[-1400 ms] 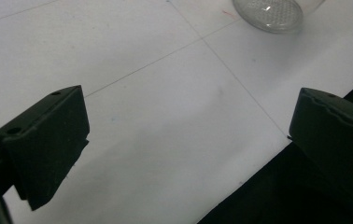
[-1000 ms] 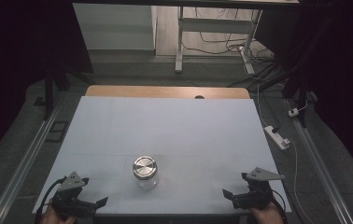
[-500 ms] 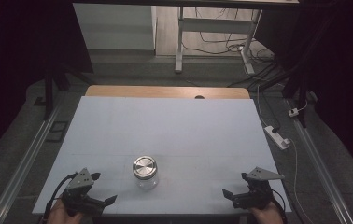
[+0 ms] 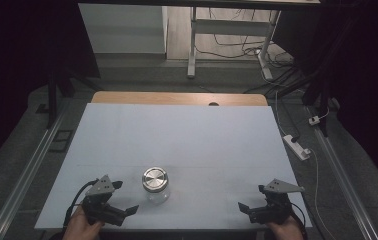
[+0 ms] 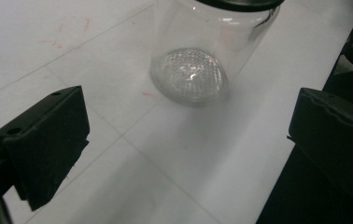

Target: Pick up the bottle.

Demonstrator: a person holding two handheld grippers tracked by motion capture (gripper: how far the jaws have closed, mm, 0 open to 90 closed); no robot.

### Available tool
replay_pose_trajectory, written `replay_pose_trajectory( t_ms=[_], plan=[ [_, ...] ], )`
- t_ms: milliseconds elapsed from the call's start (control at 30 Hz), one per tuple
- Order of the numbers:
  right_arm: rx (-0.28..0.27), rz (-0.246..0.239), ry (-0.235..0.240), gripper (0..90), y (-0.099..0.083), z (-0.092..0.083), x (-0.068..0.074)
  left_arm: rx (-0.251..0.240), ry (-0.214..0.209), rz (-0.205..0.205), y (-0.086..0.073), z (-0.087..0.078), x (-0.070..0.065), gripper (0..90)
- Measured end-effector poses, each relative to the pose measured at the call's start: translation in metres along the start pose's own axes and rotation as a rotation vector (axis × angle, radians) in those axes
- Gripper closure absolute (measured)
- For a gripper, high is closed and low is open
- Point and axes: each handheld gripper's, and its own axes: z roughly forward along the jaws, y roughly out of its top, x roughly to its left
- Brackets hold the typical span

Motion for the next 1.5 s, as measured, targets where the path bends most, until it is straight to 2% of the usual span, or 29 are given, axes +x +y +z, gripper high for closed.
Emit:
replay_pose_trajectory(
  t_ms=[267, 433, 633, 833, 967, 1133, 1300, 1433, 1500],
  plan=[
    [0.0, -0.003, 0.002, 0.0, 0.0, 0.0, 0.0, 0.025, -0.004, 0.027, 0.012, 0.017, -0.001, 0.0],
    [0.0, -0.007, 0.0, 0.0, 0.0, 0.0, 0.0, 0.023, -0.02, 0.022, 0.02, 0.025, -0.002, 0.0],
    [0.002, -0.008, 0.001, 0.0, 0.0, 0.0, 0.0, 0.033, -0.015, 0.064, 0.026, 0.036, -0.004, 0.0],
    [0.004, -0.009, 0.001, 0.0, 0.0, 0.001, 0.0, 0.028, -0.035, 0.078, 0.031, 0.044, -0.003, 0.0],
    [0.004, -0.009, 0.001, 0.0, 0.0, 0.001, 0.0, 0.048, -0.038, 0.124, 0.034, 0.052, -0.003, 0.0],
    [0.004, -0.008, 0.001, 0.0, 0.0, 0.001, 0.0, 0.046, -0.039, 0.146, 0.036, 0.063, -0.004, 0.0],
    [0.005, -0.01, 0.001, 0.0, 0.0, 0.001, 0.0, 0.038, -0.035, 0.146, 0.04, 0.068, -0.004, 0.0],
    [0.005, -0.01, 0.002, 0.0, 0.0, 0.001, 0.0, 0.046, -0.04, 0.16, 0.041, 0.069, -0.006, 0.0],
    [0.006, -0.01, 0.001, 0.0, 0.0, 0.001, 0.001, 0.046, -0.028, 0.168, 0.043, 0.068, -0.007, 0.1]
  ],
)
